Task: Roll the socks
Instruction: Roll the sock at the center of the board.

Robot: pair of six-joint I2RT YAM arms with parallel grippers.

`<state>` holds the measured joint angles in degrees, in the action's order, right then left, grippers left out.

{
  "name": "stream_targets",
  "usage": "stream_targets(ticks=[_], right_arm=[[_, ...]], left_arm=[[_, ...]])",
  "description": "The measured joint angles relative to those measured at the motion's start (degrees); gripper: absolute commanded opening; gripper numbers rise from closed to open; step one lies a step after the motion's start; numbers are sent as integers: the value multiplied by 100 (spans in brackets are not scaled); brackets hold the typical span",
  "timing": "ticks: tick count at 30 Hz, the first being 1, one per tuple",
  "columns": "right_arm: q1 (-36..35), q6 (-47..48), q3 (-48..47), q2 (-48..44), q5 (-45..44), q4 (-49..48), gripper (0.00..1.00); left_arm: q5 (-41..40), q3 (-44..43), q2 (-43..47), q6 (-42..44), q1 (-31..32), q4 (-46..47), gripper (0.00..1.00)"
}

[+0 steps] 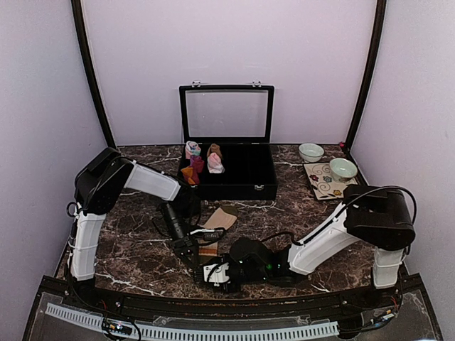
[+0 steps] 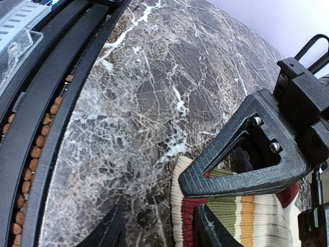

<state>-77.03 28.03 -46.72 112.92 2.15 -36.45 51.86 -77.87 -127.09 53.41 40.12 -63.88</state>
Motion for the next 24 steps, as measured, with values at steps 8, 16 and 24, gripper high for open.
stream_targets(ticks=[8, 16, 24], right_arm=[[79, 85, -168, 76, 131, 153, 42], [245, -83, -361, 164, 444, 428, 35], [448, -343, -575, 431, 754, 396, 22]], left_arm=[[-70, -15, 0, 0, 0, -66, 0], [-125, -28, 0, 15, 0, -114, 2], [-229, -42, 0, 101, -28, -251, 18]])
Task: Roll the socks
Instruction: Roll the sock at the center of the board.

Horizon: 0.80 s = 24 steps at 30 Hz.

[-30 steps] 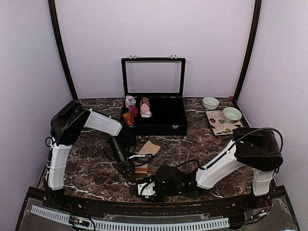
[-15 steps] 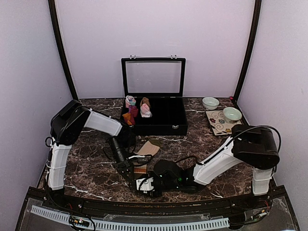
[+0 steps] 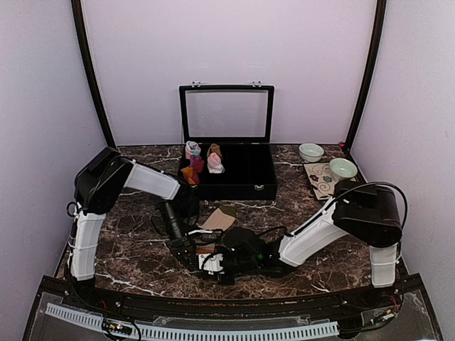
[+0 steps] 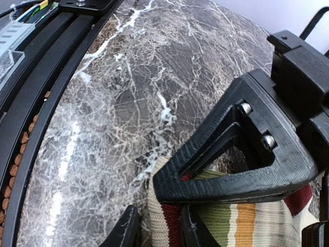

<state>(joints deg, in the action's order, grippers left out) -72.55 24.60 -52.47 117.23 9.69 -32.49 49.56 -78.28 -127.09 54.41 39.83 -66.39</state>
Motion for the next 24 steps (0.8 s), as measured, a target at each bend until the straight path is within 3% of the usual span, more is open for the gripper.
stream_targets(ticks=[4, 5, 11, 18, 24], right_arm=[[59, -131, -55, 81, 83, -66, 13], [63, -140, -55, 81, 109, -70, 11], [90, -339, 26, 61, 245, -162, 1], [101, -767, 216, 9, 352, -361, 0], [284, -1606, 262, 127, 848, -669, 0]], left_arm=[[-7, 7, 63, -57, -33, -98, 42], [-9, 22, 120, -81, -48, -114, 44], [-535, 153, 789, -413, -236, 313, 45], [-1283, 675, 2048, -732, -863, 1080, 45], [-1567, 1729, 3316, -599, -479, 1576, 42]])
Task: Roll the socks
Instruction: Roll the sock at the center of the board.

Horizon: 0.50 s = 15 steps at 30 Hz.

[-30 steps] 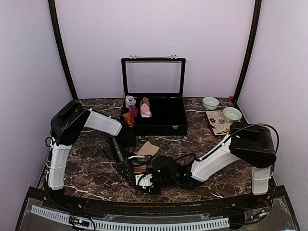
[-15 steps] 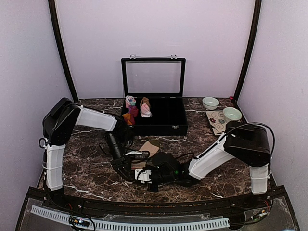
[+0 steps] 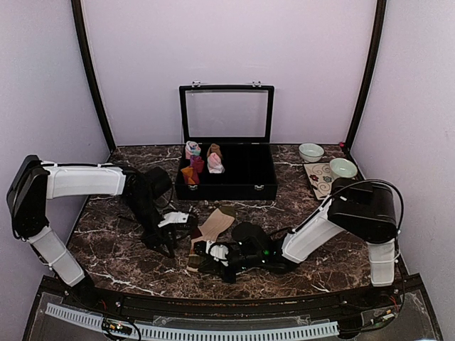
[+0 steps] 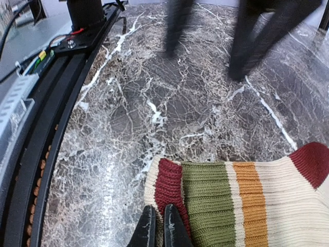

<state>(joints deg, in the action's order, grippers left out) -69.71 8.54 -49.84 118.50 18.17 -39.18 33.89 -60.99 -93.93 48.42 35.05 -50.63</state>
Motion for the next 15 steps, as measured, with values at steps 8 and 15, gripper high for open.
stream_targets(ticks=[8, 15], right_arm=[[157, -1080, 175, 260, 1056, -645, 0], [273, -2011, 271, 411, 1729, -1008, 0]], left_arm=[[-402, 861, 632, 42, 918, 929, 41], [-726, 1078, 813, 151, 1414, 1683, 34]])
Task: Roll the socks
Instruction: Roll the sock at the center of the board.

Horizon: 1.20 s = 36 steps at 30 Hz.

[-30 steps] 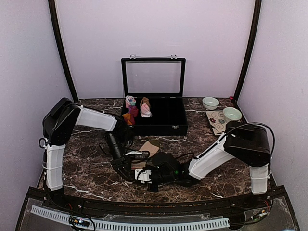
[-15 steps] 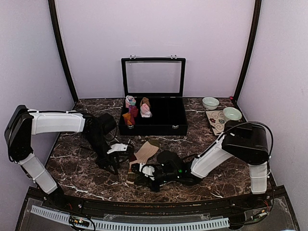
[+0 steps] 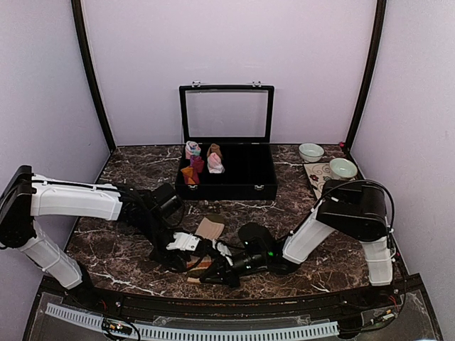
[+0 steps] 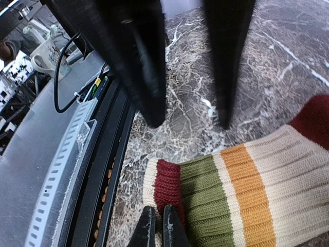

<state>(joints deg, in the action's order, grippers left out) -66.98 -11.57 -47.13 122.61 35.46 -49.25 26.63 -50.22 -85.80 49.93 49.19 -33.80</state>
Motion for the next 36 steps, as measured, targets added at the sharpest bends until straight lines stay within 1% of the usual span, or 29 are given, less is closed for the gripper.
stream_targets(ticks=[2, 4, 6, 8, 10, 12, 13, 16, 20, 24, 27, 31, 36], right_arm=[[59, -236, 44, 17, 87, -116, 0], [68, -332, 79, 15, 70, -190, 0], [66, -367, 90, 7, 35, -190, 0], [66, -372, 85, -7, 7, -144, 0], [66, -378, 48, -17, 7, -35, 0], [74, -422, -76, -20, 35, 170, 0], [83, -459, -157, -13, 63, 299, 0], [129, -671, -509, 59, 125, 846, 0], [184, -1071, -785, 96, 205, 1379, 0], [243, -1445, -911, 144, 321, 1572, 0], [293, -1749, -973, 190, 439, 1582, 0], [348, -2105, -1086, 240, 573, 1674, 0], [369, -2411, -1266, 284, 675, 1965, 0]], left_arm=[[-22, 2, -2, -9, 122, 90, 38], [-13, 17, 13, -76, 33, 205, 42], [72, 70, 26, -260, -448, 310, 43], [133, 83, 22, -404, -1158, 343, 43], [175, 105, 59, -474, -1720, 376, 44], [232, 251, 267, -461, -1915, 426, 42], [269, 321, 433, -446, -1871, 358, 41], [345, 282, 699, -356, -1449, 140, 40], [247, 236, 726, -212, -610, -7, 36], [39, 273, 691, -186, 74, -70, 33], [-168, 391, 686, -190, 393, -50, 33], [-638, 590, 651, -197, 841, 116, 35], [-1276, 651, 341, -238, 1084, 566, 35]])
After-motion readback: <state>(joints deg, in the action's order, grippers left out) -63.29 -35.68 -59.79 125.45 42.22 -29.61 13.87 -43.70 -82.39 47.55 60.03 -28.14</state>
